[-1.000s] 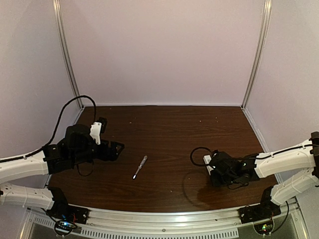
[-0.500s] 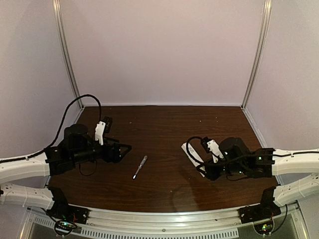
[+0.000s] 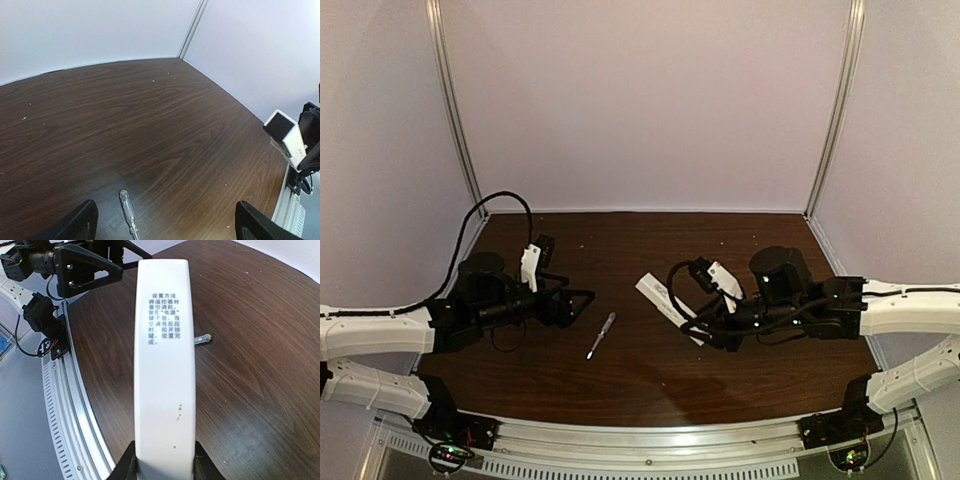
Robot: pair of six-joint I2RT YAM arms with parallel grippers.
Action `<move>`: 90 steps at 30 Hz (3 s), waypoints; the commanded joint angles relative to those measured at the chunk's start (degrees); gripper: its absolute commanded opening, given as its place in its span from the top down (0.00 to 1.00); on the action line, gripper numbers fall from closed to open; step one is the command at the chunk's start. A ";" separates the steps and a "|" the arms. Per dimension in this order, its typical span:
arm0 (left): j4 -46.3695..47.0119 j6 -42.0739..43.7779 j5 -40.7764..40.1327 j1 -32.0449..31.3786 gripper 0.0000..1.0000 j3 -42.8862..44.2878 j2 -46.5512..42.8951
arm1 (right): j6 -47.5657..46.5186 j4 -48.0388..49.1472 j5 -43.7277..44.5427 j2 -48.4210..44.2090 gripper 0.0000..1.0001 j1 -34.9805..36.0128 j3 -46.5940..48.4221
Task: Unload the batteries from the remote control
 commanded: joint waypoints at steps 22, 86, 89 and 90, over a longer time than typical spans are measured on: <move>32.80 19.70 38.89 -0.35 0.08 -8.57 10.00 | -18.47 -10.94 -15.41 8.85 1.00 0.46 11.19; 25.89 21.53 41.94 -2.82 1.00 -2.86 15.53 | -11.93 -6.46 -6.92 13.60 0.32 4.82 14.15; 25.80 22.09 40.70 -2.82 1.00 -3.06 15.38 | -4.57 -0.94 -3.99 10.35 0.03 4.87 10.63; 25.95 22.19 40.50 -2.82 1.00 -3.07 15.46 | -1.62 0.63 -1.97 9.09 0.01 4.79 9.57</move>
